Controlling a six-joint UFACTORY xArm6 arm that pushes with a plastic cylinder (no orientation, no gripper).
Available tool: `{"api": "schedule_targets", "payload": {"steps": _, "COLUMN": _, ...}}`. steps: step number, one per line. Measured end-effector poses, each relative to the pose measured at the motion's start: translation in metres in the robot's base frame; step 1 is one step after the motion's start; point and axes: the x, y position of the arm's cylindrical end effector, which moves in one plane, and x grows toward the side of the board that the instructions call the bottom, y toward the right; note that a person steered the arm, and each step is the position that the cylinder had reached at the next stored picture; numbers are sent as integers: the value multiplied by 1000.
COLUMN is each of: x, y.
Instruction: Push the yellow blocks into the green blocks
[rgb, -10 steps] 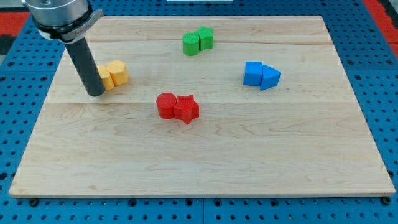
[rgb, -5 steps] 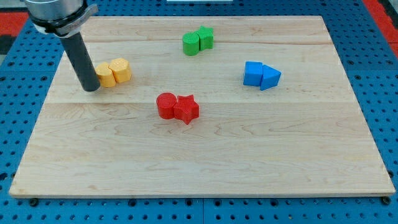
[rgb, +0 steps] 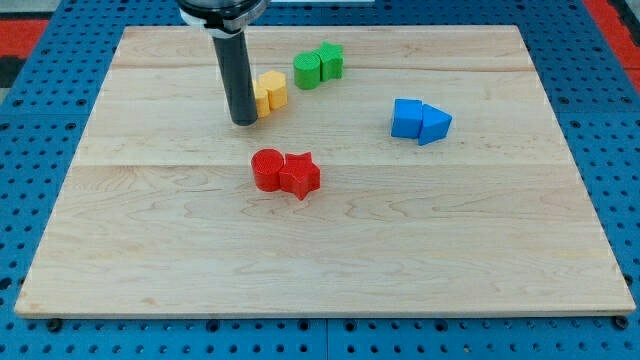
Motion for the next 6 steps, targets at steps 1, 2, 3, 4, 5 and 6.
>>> {"api": "schedule_targets", "payload": {"steps": 1, "x": -16, "y": -8}}
{"api": "schedule_targets", "payload": {"steps": 2, "x": -22, "y": 12}}
{"api": "schedule_targets", "payload": {"steps": 3, "x": -33, "y": 12}}
{"api": "schedule_targets", "payload": {"steps": 4, "x": -41, "y": -13}}
{"api": "schedule_targets", "payload": {"steps": 5, "x": -41, "y": -27}}
{"api": "schedule_targets", "payload": {"steps": 6, "x": -57, "y": -30}}
